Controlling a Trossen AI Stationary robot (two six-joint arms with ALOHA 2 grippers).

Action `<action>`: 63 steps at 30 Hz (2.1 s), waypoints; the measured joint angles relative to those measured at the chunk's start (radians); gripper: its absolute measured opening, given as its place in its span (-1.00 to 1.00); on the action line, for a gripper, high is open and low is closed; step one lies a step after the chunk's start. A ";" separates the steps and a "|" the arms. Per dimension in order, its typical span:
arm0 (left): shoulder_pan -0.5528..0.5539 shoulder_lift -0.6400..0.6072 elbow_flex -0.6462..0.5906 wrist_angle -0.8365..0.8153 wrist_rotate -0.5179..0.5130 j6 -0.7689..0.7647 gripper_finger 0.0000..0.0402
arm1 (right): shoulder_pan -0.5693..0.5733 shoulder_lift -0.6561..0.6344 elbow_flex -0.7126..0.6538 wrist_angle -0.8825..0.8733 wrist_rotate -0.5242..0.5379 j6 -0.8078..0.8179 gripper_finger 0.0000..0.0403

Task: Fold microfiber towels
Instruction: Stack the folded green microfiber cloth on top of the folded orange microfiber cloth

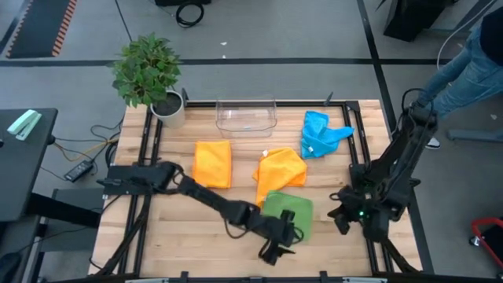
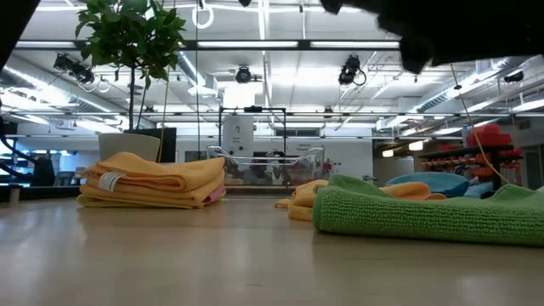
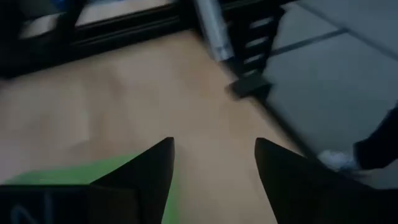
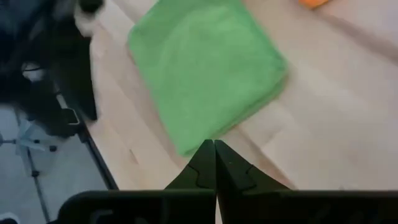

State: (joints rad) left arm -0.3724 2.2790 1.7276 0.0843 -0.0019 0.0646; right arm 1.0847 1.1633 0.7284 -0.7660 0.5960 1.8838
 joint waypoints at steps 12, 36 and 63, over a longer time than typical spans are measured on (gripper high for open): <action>-0.062 0.318 0.406 -0.163 -0.294 0.008 0.14 | 0.038 -0.119 0.000 -0.101 0.001 0.001 -0.99; -0.045 0.401 0.521 -0.453 -0.386 -0.175 -0.66 | 0.037 -0.118 0.000 -0.109 -0.028 0.001 -0.99; 0.048 -0.027 0.608 -0.988 -0.352 -0.682 -0.95 | 0.038 -0.119 0.000 -0.072 0.087 -0.101 -0.99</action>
State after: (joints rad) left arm -0.3244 2.2516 2.3352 -0.9035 -0.3535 -0.6174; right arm 1.1225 1.0443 0.7284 -0.8384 0.6826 1.7827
